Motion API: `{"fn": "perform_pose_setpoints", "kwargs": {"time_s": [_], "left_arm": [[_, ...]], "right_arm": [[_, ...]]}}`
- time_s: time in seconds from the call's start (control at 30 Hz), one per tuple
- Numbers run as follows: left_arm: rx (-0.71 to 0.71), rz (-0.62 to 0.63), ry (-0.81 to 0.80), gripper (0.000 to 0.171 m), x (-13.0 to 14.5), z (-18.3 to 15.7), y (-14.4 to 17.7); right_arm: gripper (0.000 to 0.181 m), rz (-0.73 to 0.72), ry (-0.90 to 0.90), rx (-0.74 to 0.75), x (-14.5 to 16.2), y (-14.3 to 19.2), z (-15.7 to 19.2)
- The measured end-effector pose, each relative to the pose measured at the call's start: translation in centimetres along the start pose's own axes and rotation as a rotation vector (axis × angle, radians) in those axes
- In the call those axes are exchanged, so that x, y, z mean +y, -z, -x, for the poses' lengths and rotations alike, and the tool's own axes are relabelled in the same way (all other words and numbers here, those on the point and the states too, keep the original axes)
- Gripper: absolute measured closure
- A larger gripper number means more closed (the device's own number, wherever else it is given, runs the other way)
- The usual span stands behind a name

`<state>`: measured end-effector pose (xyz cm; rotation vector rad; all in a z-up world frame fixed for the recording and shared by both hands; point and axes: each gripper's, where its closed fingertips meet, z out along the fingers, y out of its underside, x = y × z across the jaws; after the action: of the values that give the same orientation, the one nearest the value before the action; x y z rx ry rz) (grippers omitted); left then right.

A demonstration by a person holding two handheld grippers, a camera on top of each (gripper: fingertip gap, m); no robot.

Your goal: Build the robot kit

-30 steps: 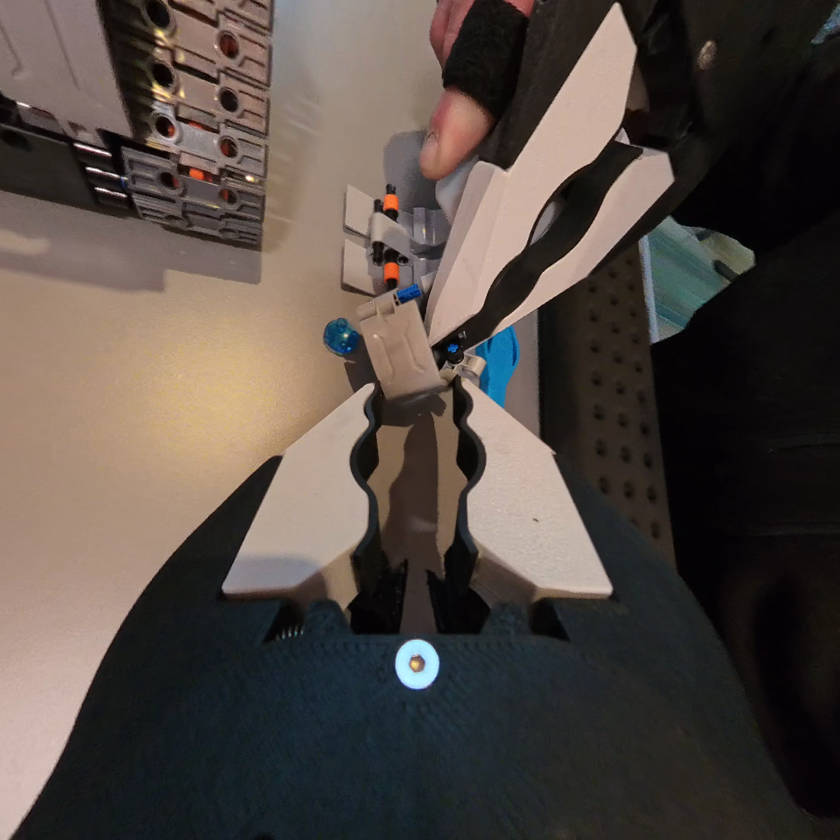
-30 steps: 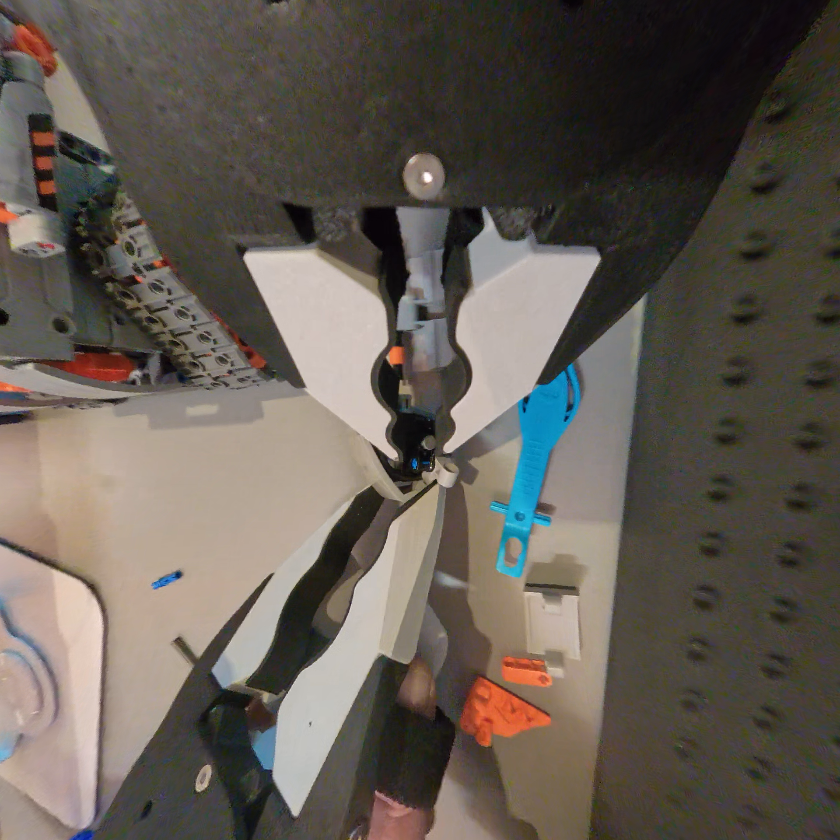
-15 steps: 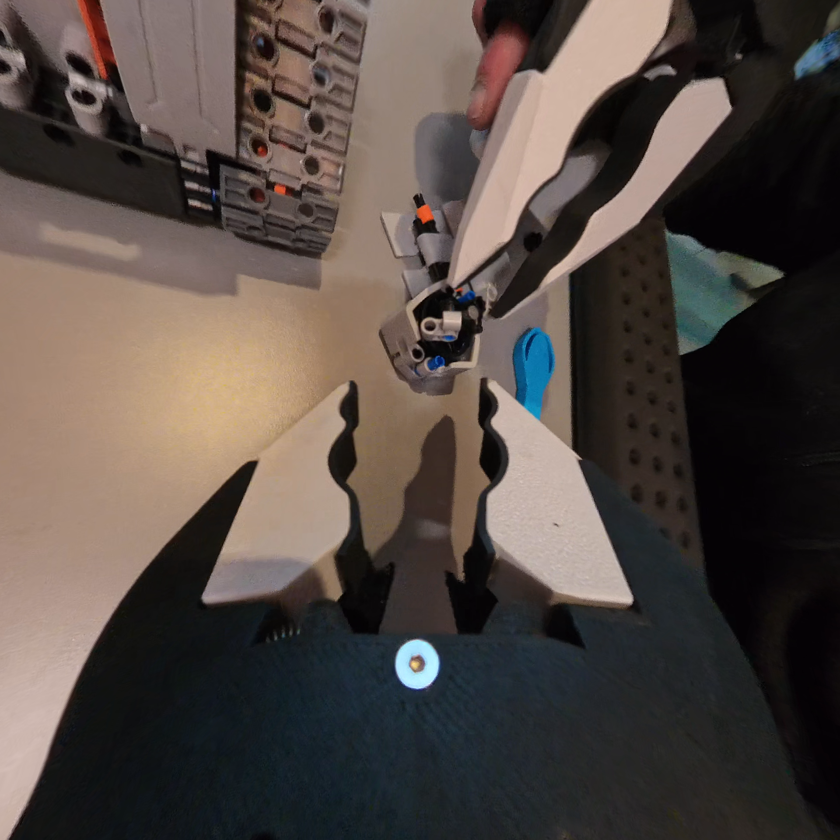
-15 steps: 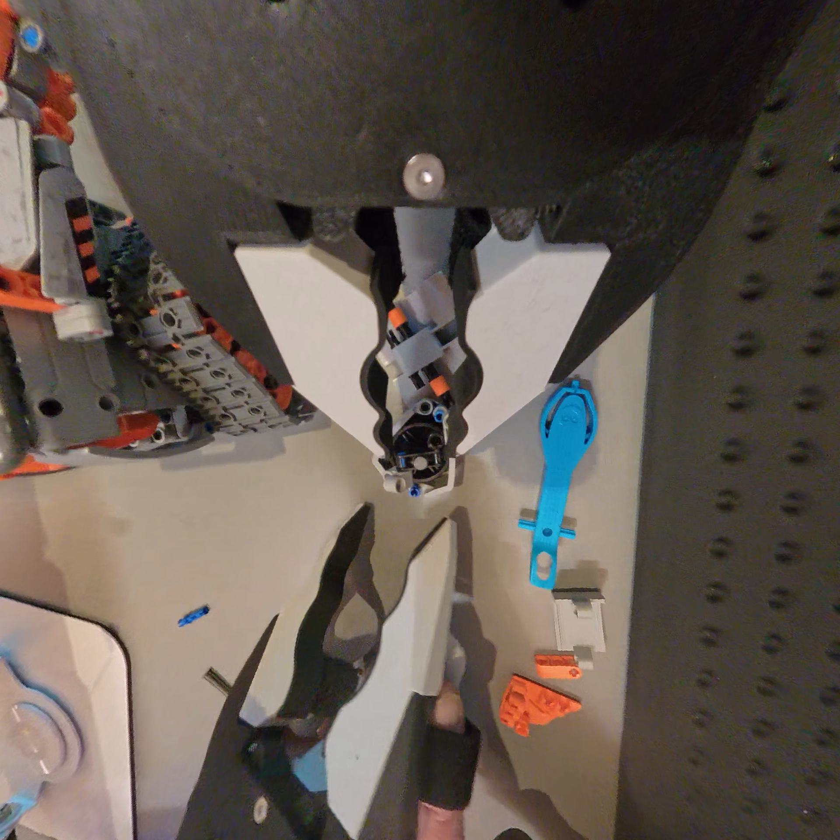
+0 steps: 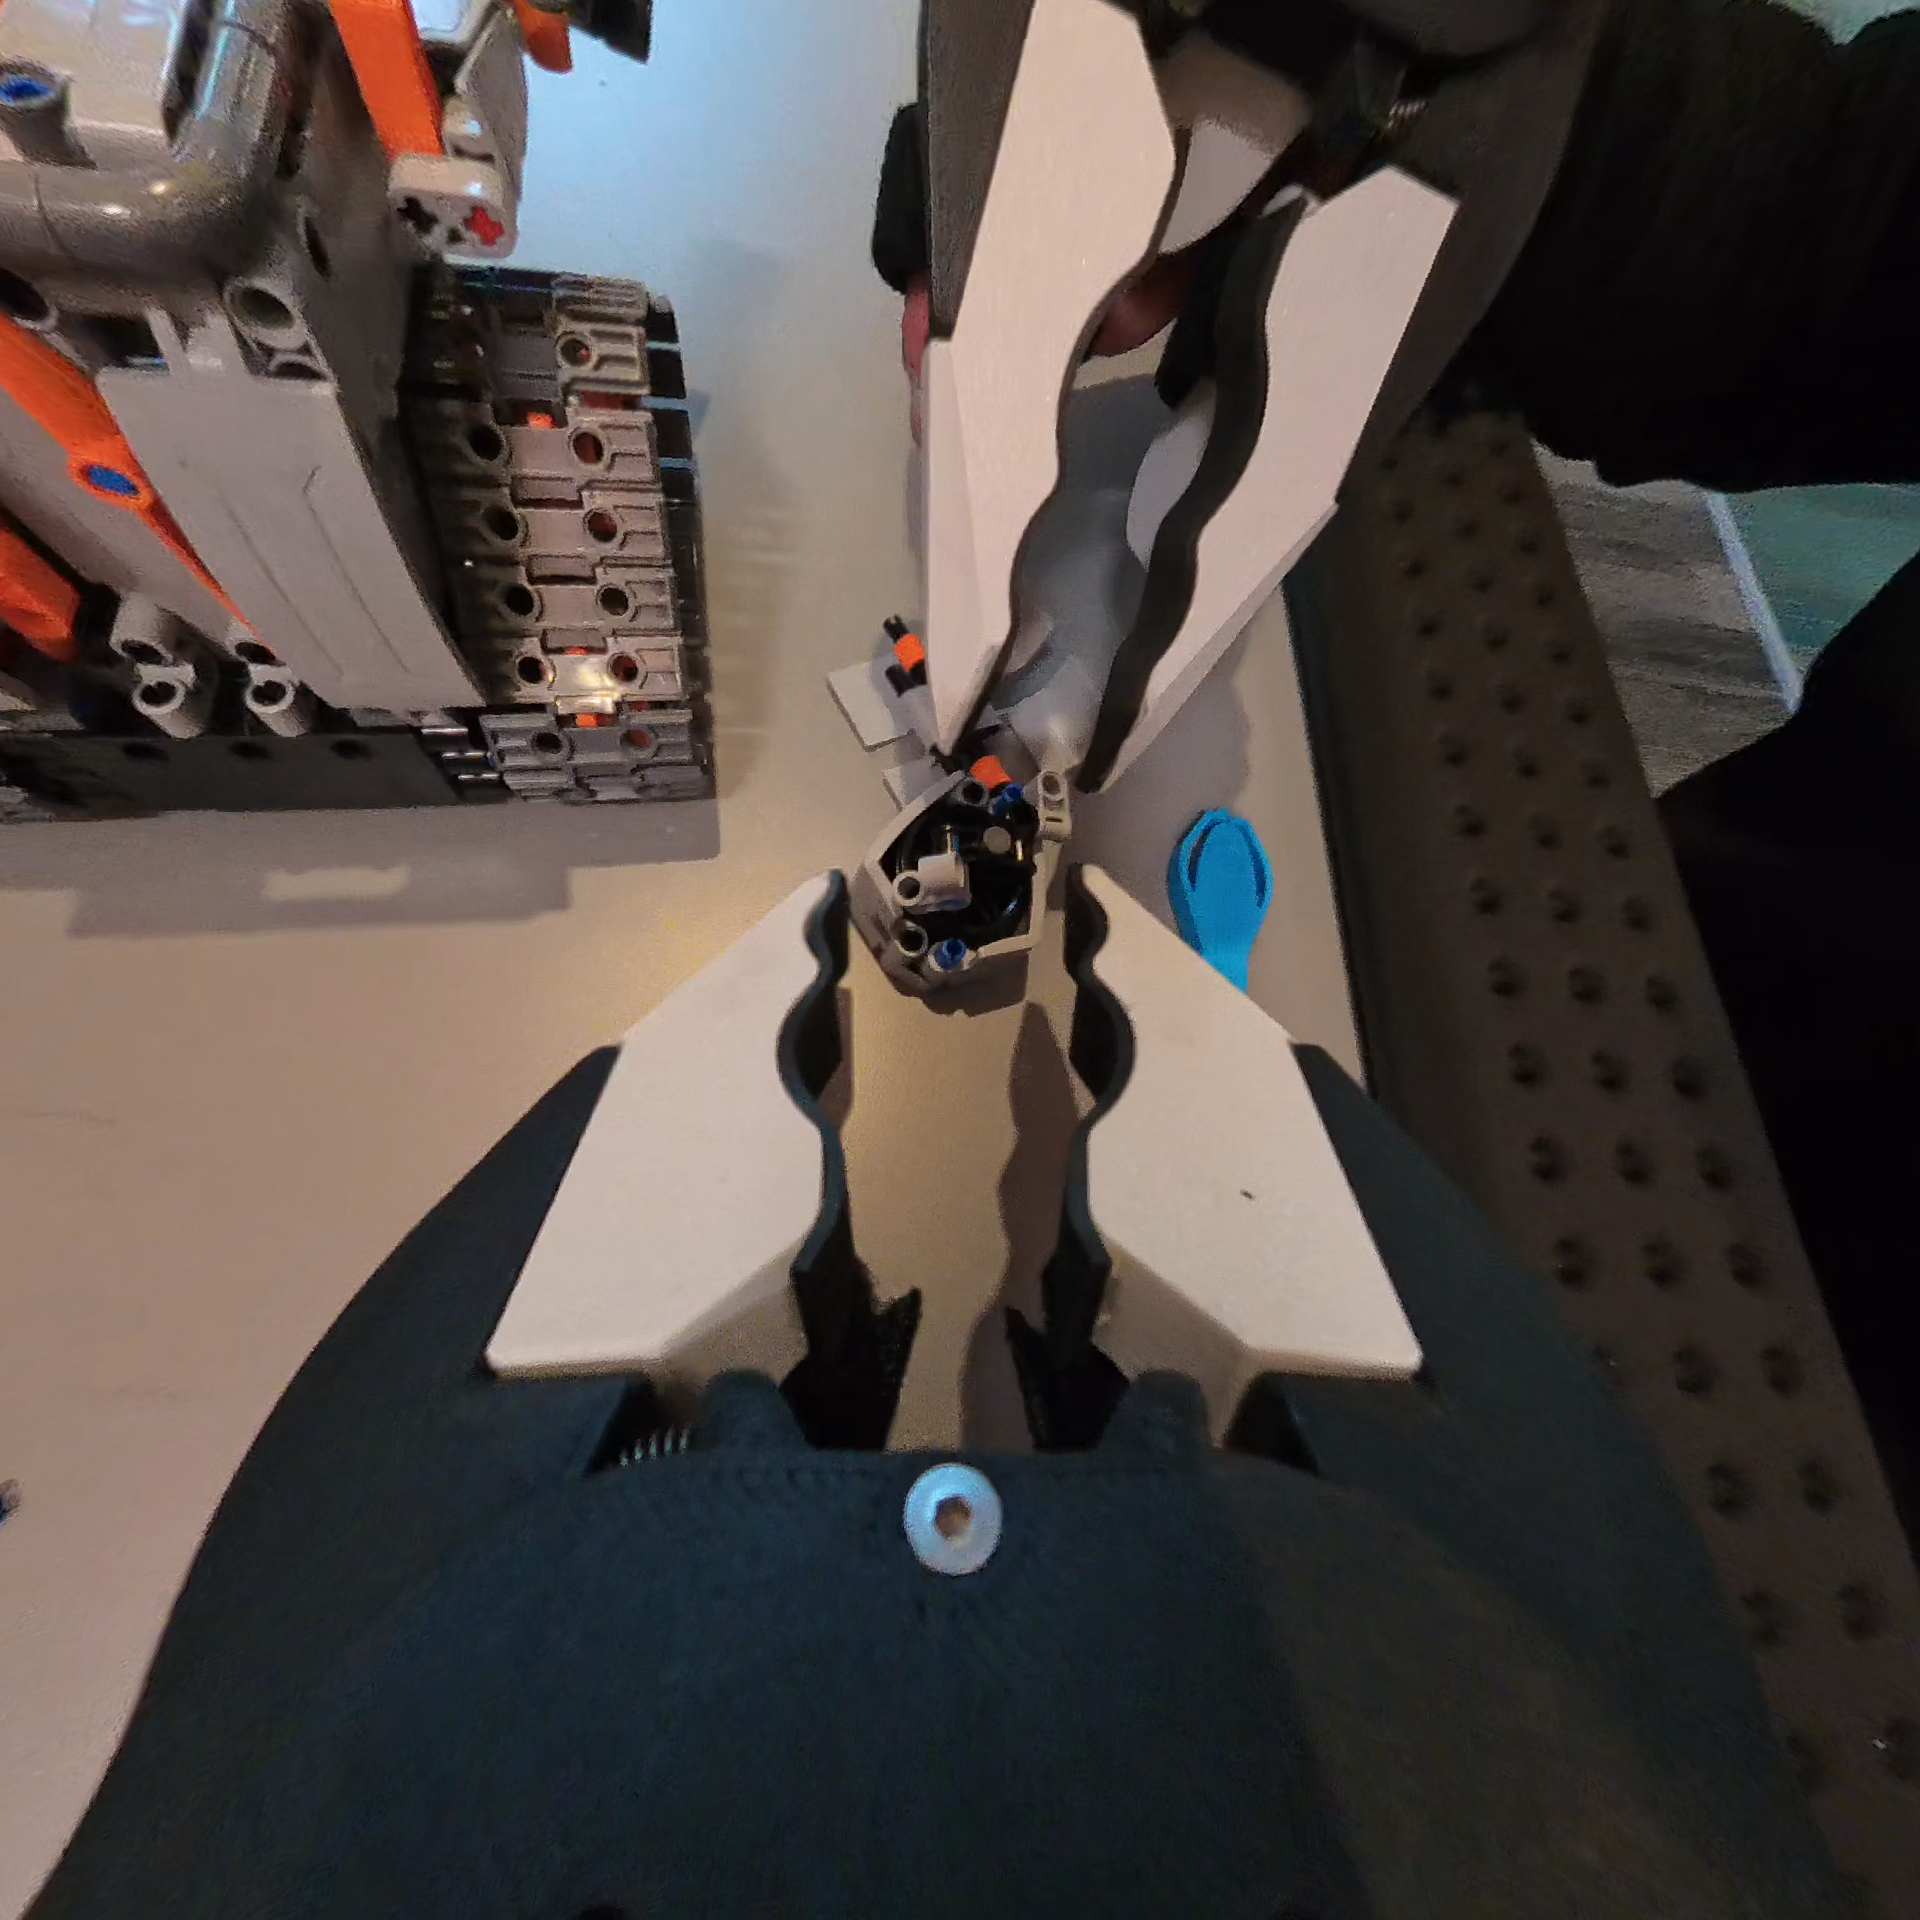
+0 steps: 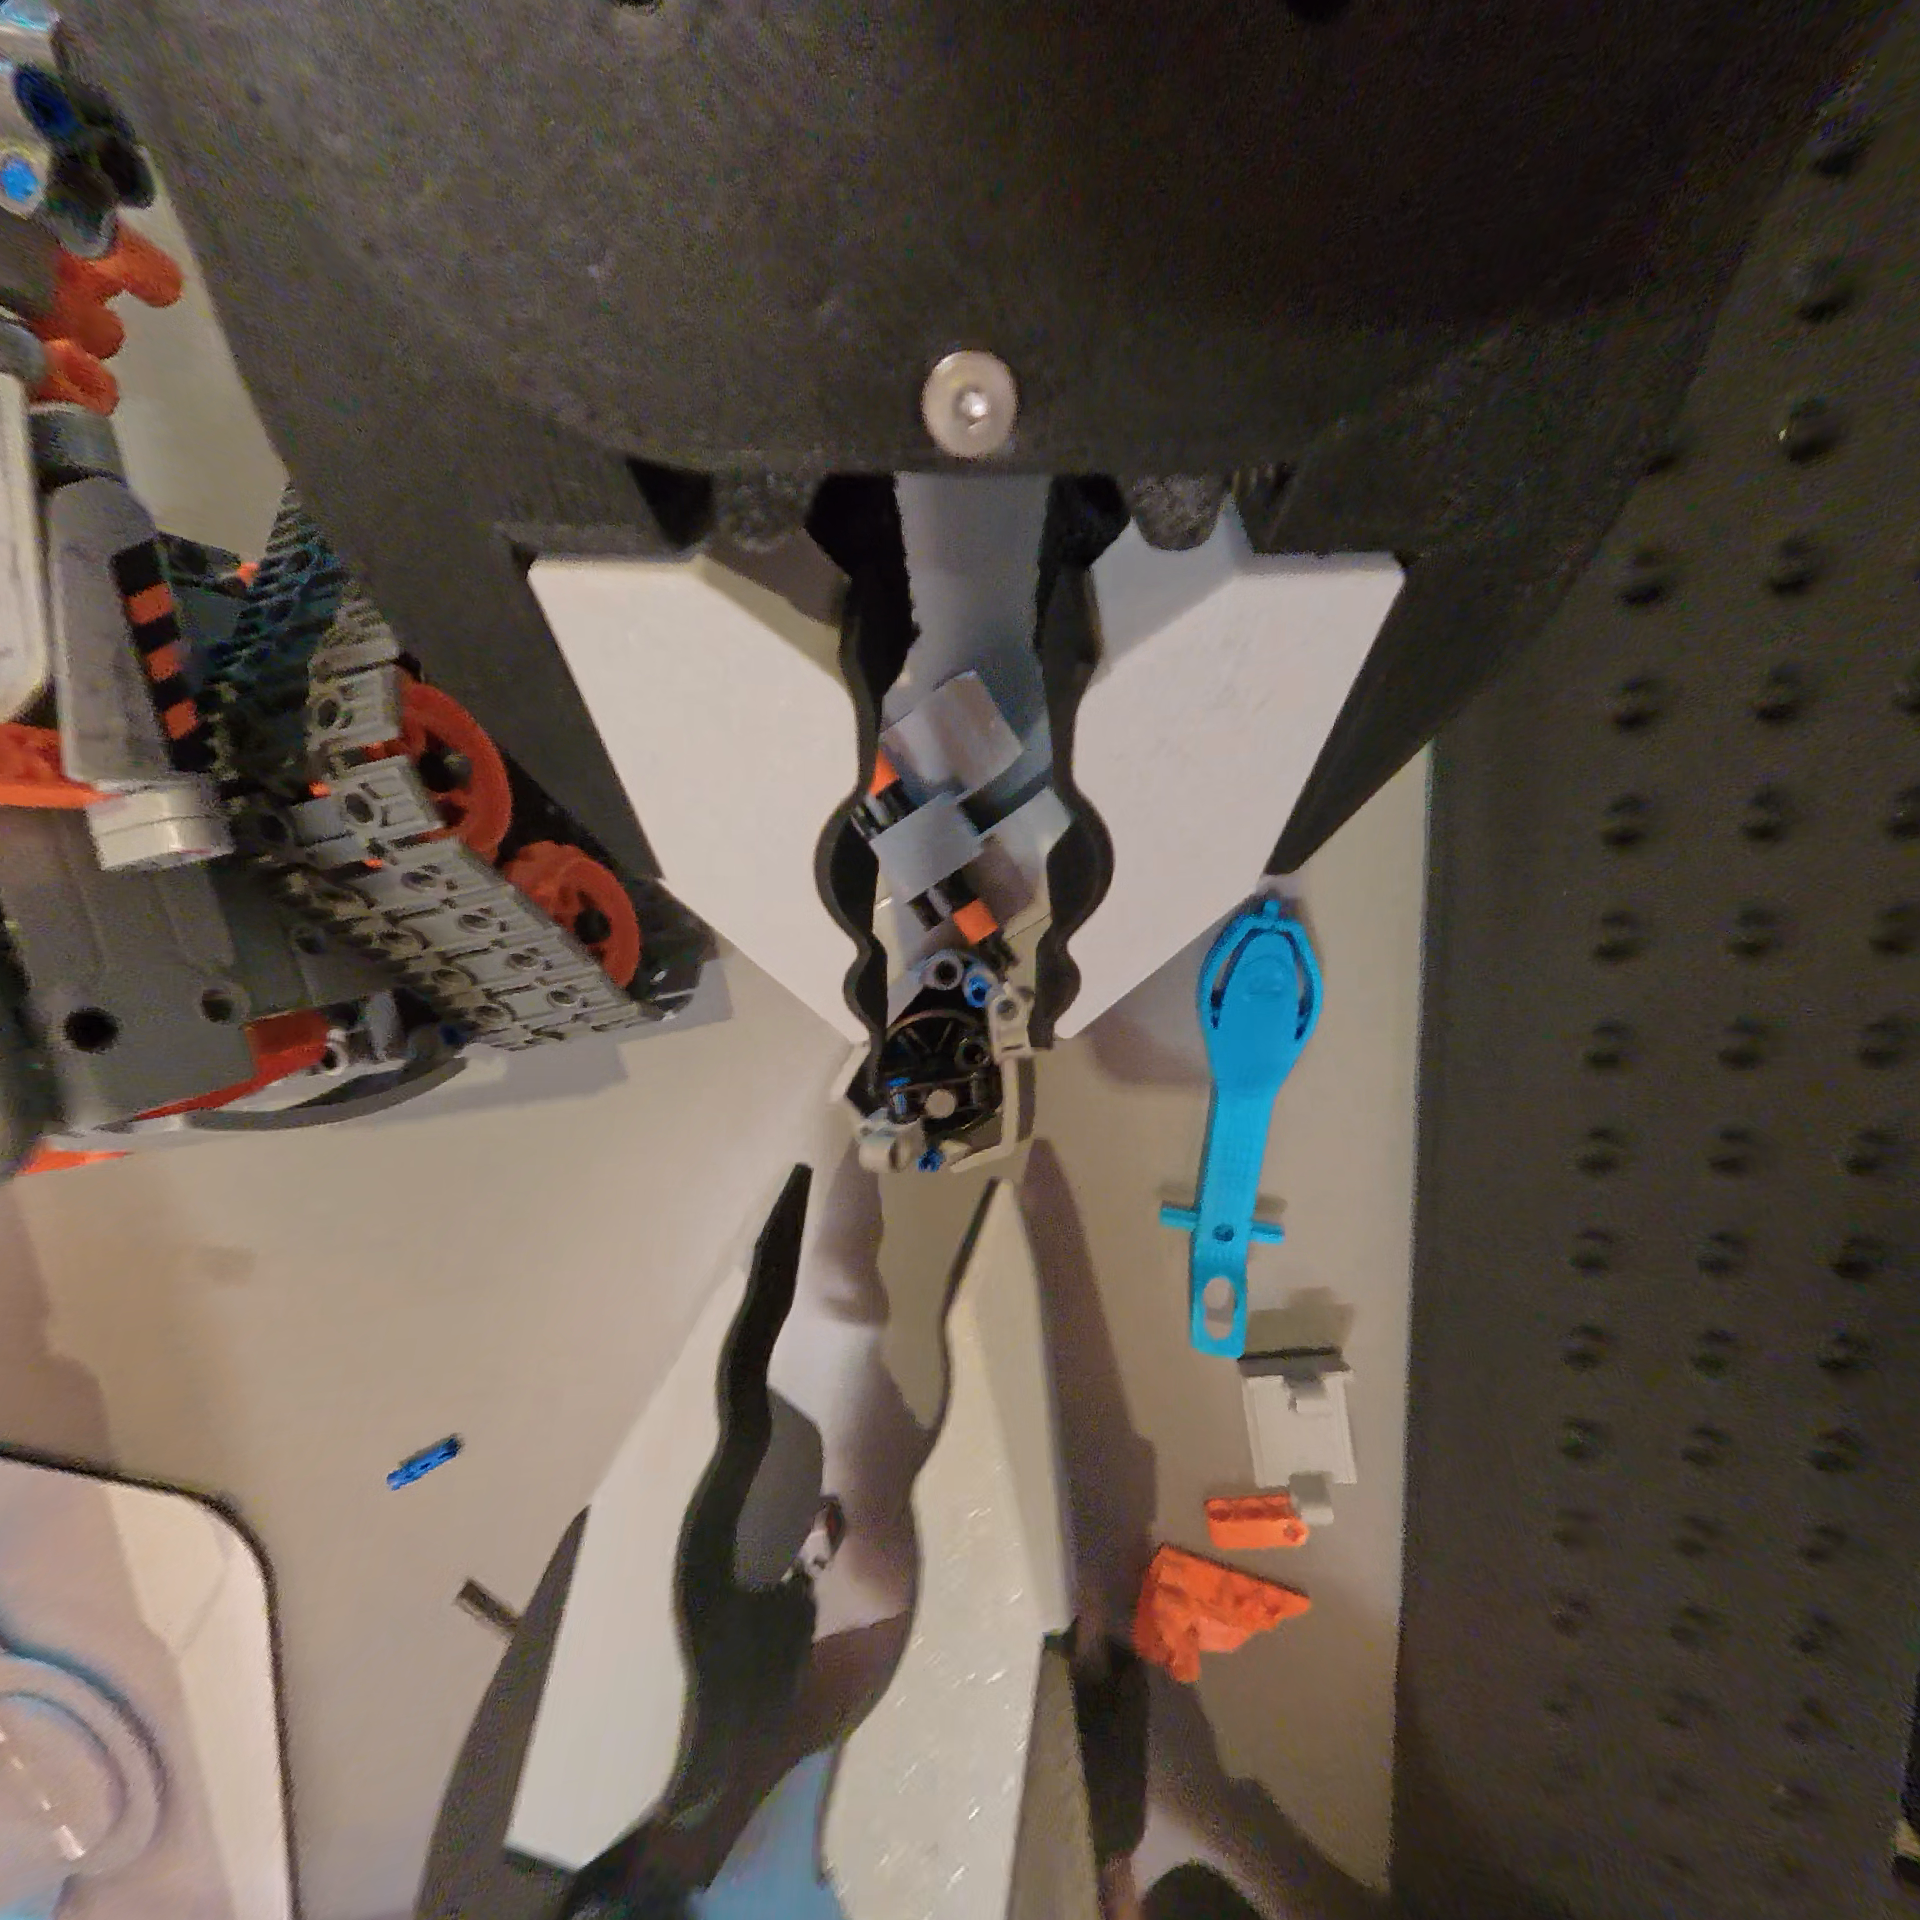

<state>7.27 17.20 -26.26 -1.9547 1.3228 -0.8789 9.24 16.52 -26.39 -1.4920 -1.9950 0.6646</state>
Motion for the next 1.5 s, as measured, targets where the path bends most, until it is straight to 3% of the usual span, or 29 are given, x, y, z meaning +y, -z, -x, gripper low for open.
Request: {"fn": "perform_pose_setpoints", "kwargs": {"time_s": [0.1,0.3,0.6,1.1,1.33,1.5], "left_arm": [[0.01,0.002,-0.006,0.142,0.1,-0.1,-0.3],[0.014,0.005,0.05,0.158,0.5,0.4,-1.0],[0.155,0.042,0.275,0.159,1.6,-0.5,0.3],[0.255,-0.135,0.644,0.159,1.7,-0.1,1.2],[0.262,-0.155,0.627,0.157,1.6,-0.9,1.6],[0.211,-0.216,0.468,0.151,0.3,-1.5,2.8]], "right_arm": [[0.155,0.022,0.025,0.005,0.6,0.1,0.3],[0.175,0.033,0.061,0.004,0.7,-0.5,0.6],[0.178,-0.003,0.026,-0.1,-0.3,-1.3,1.5],[0.178,0.035,0.071,-0.112,-0.7,-1.9,1.3],[0.176,0.026,0.08,-0.099,-0.8,-1.5,1.2],[0.166,0.003,0.065,-0.072,-1.4,-1.0,1.0]]}}
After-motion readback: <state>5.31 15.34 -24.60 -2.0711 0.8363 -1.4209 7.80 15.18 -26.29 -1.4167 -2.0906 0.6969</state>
